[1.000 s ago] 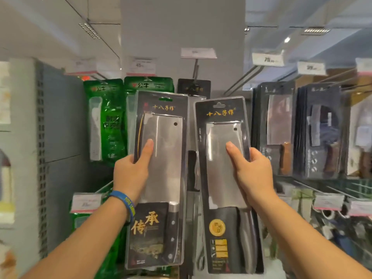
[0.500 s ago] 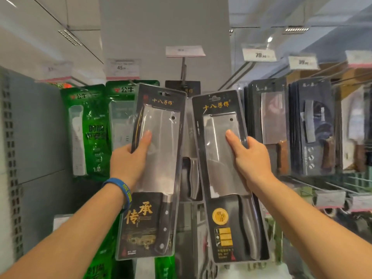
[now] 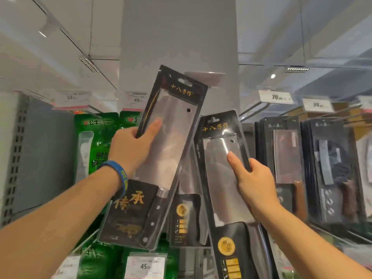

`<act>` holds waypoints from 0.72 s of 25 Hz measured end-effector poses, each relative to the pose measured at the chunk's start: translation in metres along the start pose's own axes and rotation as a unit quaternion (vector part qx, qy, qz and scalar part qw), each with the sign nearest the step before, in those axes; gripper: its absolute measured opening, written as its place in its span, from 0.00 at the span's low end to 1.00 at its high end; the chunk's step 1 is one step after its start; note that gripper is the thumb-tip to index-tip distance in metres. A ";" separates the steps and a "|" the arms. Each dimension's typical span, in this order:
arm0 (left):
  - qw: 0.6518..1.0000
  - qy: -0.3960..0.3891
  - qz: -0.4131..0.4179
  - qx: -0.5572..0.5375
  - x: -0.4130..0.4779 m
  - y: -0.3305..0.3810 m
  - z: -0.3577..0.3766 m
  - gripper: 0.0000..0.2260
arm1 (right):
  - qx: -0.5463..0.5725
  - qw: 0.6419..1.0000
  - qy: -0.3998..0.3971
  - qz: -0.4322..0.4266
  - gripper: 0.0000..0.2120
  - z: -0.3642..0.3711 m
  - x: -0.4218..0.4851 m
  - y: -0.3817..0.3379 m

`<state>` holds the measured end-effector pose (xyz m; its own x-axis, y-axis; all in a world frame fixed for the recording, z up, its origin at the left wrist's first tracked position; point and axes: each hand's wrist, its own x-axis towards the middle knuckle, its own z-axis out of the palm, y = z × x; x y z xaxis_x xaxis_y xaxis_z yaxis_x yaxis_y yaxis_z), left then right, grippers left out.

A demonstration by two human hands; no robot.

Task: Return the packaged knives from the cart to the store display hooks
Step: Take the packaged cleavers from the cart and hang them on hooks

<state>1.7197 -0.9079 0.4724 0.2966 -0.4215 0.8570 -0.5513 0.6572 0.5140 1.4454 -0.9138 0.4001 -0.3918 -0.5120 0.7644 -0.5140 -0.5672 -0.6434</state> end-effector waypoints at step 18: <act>0.996 -0.008 0.035 0.079 0.045 0.009 -0.027 0.32 | 0.082 0.996 -0.016 0.029 0.30 0.039 0.010 -0.035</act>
<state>1.7490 -0.9044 0.5169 0.2412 -0.3896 0.8888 -0.6868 0.5786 0.4400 1.4892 -0.9249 0.4289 -0.3910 -0.5655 0.7262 -0.3581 -0.6334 -0.6860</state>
